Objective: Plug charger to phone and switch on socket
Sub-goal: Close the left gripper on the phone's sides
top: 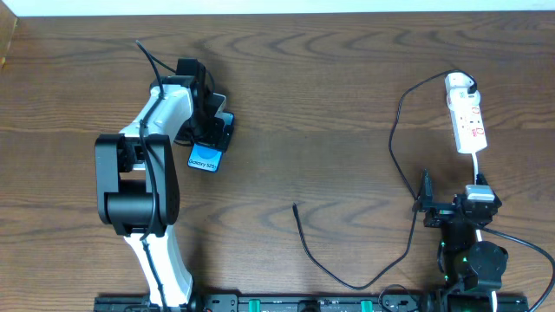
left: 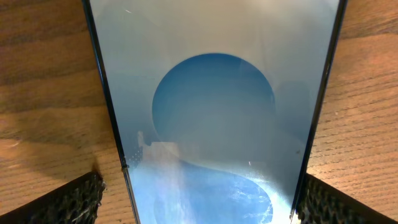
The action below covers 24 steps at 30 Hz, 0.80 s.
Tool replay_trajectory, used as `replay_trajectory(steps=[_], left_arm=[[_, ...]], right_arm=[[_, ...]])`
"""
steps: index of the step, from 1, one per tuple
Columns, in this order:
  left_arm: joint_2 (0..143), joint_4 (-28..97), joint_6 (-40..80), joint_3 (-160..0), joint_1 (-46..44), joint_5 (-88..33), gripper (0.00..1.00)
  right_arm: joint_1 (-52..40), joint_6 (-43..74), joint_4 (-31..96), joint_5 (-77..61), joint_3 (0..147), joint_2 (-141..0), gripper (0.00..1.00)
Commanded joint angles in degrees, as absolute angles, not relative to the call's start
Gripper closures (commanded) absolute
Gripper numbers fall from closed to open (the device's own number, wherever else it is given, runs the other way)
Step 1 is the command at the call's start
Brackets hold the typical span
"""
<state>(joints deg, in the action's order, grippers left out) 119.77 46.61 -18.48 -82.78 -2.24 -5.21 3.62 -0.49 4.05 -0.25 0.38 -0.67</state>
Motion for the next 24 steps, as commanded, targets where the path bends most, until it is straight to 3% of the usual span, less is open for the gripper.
replay_trajectory(steps=[1,3,6,18,24], left_arm=[[120.77,47.24,-19.46,-80.77,-2.11,-8.56,0.01],[120.77,47.24,-19.46,-80.77,-2.11,-8.56,0.1],[120.77,47.27,-19.46,-80.77,-2.11,-8.54,0.15],[120.77,47.24,-19.49,-80.77,-2.11,-8.47,0.2],[120.77,47.27,-19.46,-80.77,-2.11,-8.49,0.28]], right_arm=[[3.33,-0.93,4.29,-0.38,0.32,-0.36,0.01],[3.33,-0.93,4.29,-0.38,0.32,-0.36,0.01],[3.33,-0.93,4.29,-0.38,0.32,-0.36,0.01],[3.33,-0.93,4.29,-0.38,0.32,-0.36,0.01],[3.33,-0.93,4.29,-0.38,0.32,-0.36,0.01]])
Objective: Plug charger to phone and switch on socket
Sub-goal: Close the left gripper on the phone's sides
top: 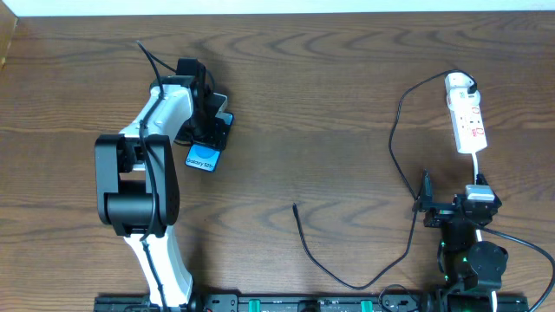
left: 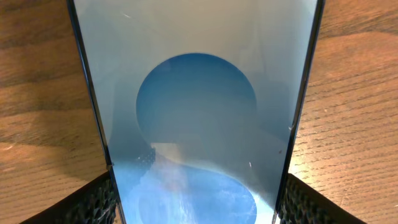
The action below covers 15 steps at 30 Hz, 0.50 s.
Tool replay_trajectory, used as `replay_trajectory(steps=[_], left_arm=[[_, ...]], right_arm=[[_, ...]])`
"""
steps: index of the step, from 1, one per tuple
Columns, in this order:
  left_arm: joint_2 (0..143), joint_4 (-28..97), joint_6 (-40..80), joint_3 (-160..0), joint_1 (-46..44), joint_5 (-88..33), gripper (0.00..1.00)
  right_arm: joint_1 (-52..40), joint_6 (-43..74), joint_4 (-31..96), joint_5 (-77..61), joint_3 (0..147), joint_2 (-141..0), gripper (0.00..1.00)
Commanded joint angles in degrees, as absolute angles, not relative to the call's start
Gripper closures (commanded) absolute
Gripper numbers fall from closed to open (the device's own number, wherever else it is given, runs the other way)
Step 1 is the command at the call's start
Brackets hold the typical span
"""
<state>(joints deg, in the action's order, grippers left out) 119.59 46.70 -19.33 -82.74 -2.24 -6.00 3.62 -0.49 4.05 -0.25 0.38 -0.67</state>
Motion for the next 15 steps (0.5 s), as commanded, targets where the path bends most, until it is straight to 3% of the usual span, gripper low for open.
replay_trajectory(steps=[1,8,12,15], left_arm=[[120.77,47.27,-19.49,-80.77,-2.11,-8.49,0.29],[120.77,47.27,-19.46,-80.77,-2.11,-8.43,0.29],[120.77,47.24,-19.46,-80.77,-2.11,-8.36,0.19],[120.79,47.22,-19.49,-80.68,-2.11,-8.34,0.18]], right_arm=[[3.33,-0.93,4.29,-0.38,0.32,-0.36,0.01],[3.33,-0.93,4.29,-0.38,0.32,-0.36,0.01],[3.33,-0.93,4.29,-0.38,0.32,-0.36,0.01],[3.33,-0.93,4.29,-0.38,0.32,-0.36,0.01]])
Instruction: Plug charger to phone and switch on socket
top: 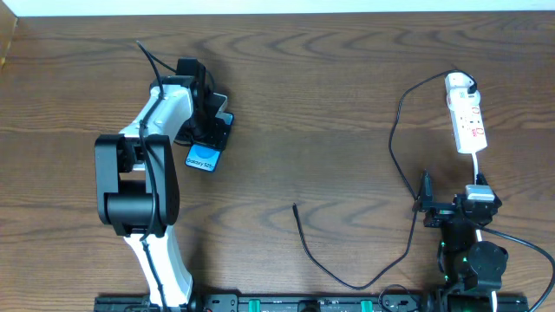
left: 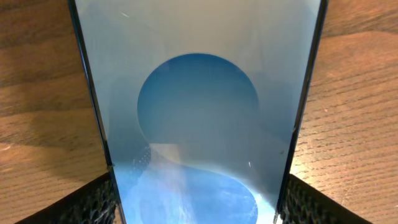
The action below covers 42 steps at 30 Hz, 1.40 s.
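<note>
The phone point(top: 203, 158), its screen blue, lies on the table at the left and fills the left wrist view point(left: 199, 112). My left gripper point(top: 211, 132) point(left: 198, 205) is shut on it, and the black pads point(left: 93, 202) press against both long edges. A white socket strip point(top: 467, 121) lies at the far right with the charger plugged in at its top. The black charger cable point(top: 392, 147) loops down across the table, its loose end point(top: 296, 208) lying mid-table. My right gripper point(top: 425, 195) rests folded at the lower right beside the cable, its fingers together and holding nothing.
The wooden table point(top: 329, 95) carries only these things. The arm bases and a mounting rail point(top: 286, 303) run along the near edge. The cable's loop point(top: 364, 282) lies close to that rail.
My left pads first stood a little way off the phone's long edges. Then they were closed against both edges, and the phone had shifted slightly left on the table. They hold it the same way now. The right arm and the cable have stayed put.
</note>
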Tool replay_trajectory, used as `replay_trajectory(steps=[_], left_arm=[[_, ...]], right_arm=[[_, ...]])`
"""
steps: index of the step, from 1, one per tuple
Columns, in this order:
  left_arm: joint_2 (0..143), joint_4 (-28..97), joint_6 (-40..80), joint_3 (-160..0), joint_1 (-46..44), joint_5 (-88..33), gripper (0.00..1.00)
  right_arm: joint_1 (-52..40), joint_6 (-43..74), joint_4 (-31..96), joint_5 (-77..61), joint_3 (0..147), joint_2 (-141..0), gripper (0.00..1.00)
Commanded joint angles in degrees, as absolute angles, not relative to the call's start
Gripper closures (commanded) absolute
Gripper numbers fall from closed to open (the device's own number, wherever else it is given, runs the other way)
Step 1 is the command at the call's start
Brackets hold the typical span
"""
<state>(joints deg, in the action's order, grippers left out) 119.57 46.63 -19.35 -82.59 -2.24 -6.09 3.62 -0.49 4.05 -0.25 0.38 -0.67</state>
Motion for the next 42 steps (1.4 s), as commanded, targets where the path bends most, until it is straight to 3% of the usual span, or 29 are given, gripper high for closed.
replay_trajectory(steps=[1,8,42], left_arm=[[120.81,47.24,-19.49,-80.66,-2.11,-8.32,0.16],[120.99,47.2,-19.75,-80.09,-2.11,-8.32,0.06],[121.54,47.22,-19.68,-79.72,-2.11,-5.3,0.05]], right_arm=[[3.33,-0.93,4.29,-0.38,0.32,-0.36,0.01],[3.33,-0.93,4.29,-0.38,0.32,-0.36,0.01],[3.33,-0.93,4.29,-0.38,0.32,-0.36,0.01]])
